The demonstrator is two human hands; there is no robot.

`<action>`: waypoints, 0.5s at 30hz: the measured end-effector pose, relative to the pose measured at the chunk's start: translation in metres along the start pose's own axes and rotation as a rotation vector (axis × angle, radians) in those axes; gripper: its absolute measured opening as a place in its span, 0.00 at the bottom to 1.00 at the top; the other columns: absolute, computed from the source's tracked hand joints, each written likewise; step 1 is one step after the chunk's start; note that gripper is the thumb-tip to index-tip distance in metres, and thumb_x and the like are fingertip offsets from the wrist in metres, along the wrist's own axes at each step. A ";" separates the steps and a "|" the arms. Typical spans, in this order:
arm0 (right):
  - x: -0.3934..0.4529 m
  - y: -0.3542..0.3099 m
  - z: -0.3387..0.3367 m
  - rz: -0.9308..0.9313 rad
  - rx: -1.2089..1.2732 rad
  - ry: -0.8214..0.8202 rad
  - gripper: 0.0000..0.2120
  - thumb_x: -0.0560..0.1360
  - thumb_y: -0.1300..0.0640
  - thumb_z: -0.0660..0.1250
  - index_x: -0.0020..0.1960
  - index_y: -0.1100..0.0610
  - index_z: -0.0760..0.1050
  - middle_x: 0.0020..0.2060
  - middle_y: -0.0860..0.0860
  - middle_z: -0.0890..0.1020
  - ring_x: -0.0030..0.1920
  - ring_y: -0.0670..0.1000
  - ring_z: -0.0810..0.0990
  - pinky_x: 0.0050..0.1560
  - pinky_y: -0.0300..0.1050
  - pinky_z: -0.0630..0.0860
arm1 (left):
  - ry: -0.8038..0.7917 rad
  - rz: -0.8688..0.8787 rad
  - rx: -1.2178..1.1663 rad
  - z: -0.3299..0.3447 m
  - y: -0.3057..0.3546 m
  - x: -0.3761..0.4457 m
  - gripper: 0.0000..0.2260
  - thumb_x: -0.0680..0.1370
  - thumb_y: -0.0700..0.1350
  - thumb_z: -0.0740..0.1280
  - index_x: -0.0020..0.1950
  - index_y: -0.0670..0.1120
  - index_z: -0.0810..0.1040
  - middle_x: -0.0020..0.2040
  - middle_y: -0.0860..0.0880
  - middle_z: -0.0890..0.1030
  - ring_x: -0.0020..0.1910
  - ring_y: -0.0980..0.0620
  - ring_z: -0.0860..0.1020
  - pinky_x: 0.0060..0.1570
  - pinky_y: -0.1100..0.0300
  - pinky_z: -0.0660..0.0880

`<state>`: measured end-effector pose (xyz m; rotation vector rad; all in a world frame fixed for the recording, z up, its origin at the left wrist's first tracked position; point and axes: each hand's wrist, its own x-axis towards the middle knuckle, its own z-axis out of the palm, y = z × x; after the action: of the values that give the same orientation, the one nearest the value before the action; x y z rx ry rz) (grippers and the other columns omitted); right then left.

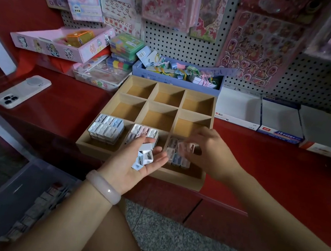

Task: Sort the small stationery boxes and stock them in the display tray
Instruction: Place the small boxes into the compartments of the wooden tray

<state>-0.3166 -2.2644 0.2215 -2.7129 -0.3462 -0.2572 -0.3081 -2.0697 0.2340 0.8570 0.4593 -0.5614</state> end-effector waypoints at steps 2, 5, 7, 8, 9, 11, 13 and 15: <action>-0.009 0.003 0.011 0.024 -0.086 -0.027 0.14 0.73 0.50 0.69 0.56 0.56 0.79 0.53 0.54 0.77 0.52 0.55 0.73 0.50 0.49 0.74 | -0.007 0.002 -0.022 0.000 0.001 0.000 0.10 0.80 0.44 0.62 0.45 0.37 0.76 0.45 0.37 0.78 0.44 0.42 0.80 0.37 0.50 0.82; -0.014 0.000 0.026 0.015 -0.157 0.002 0.13 0.70 0.50 0.72 0.51 0.56 0.81 0.47 0.56 0.79 0.46 0.58 0.76 0.42 0.51 0.76 | -0.003 0.002 -0.029 0.000 0.000 0.000 0.09 0.80 0.43 0.63 0.47 0.37 0.76 0.44 0.38 0.79 0.41 0.43 0.81 0.35 0.51 0.81; -0.014 -0.001 0.033 0.022 -0.185 0.043 0.12 0.67 0.50 0.74 0.47 0.56 0.81 0.43 0.56 0.79 0.42 0.59 0.77 0.37 0.51 0.77 | -0.001 0.002 -0.029 0.000 0.001 0.000 0.09 0.79 0.43 0.64 0.48 0.37 0.76 0.43 0.38 0.79 0.40 0.44 0.82 0.34 0.53 0.81; -0.013 -0.001 0.035 0.033 -0.198 0.043 0.13 0.66 0.50 0.75 0.46 0.56 0.81 0.42 0.56 0.79 0.41 0.59 0.77 0.36 0.50 0.76 | 0.000 0.000 -0.029 -0.001 0.001 -0.001 0.08 0.79 0.42 0.64 0.49 0.37 0.76 0.43 0.38 0.79 0.40 0.44 0.82 0.34 0.53 0.81; -0.013 -0.002 0.035 0.039 -0.210 0.038 0.14 0.64 0.50 0.77 0.46 0.57 0.81 0.42 0.56 0.79 0.41 0.59 0.78 0.36 0.50 0.76 | 0.000 -0.001 -0.029 -0.001 0.001 -0.001 0.08 0.79 0.42 0.64 0.49 0.37 0.76 0.43 0.38 0.79 0.41 0.43 0.81 0.35 0.52 0.81; -0.013 -0.001 0.035 0.040 -0.233 0.024 0.18 0.61 0.50 0.79 0.47 0.57 0.81 0.41 0.56 0.79 0.40 0.60 0.78 0.35 0.50 0.75 | 0.000 -0.005 -0.032 -0.002 0.002 -0.002 0.07 0.78 0.41 0.65 0.48 0.37 0.76 0.43 0.38 0.79 0.43 0.43 0.81 0.36 0.52 0.82; -0.012 -0.001 0.034 0.038 -0.250 0.021 0.20 0.59 0.50 0.80 0.47 0.57 0.81 0.41 0.56 0.79 0.40 0.60 0.78 0.35 0.50 0.75 | -0.005 -0.013 -0.035 -0.001 0.003 -0.003 0.06 0.77 0.40 0.65 0.49 0.37 0.76 0.43 0.38 0.79 0.43 0.43 0.81 0.36 0.52 0.82; -0.010 -0.001 0.035 0.034 -0.254 0.019 0.22 0.58 0.48 0.80 0.47 0.57 0.81 0.40 0.56 0.79 0.39 0.60 0.79 0.34 0.50 0.74 | -0.014 -0.022 -0.047 0.000 0.002 -0.004 0.06 0.77 0.40 0.65 0.49 0.37 0.76 0.43 0.38 0.79 0.44 0.43 0.81 0.36 0.52 0.82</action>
<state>-0.3219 -2.2515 0.1880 -2.9601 -0.2786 -0.3374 -0.3098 -2.0679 0.2375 0.8035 0.4684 -0.5745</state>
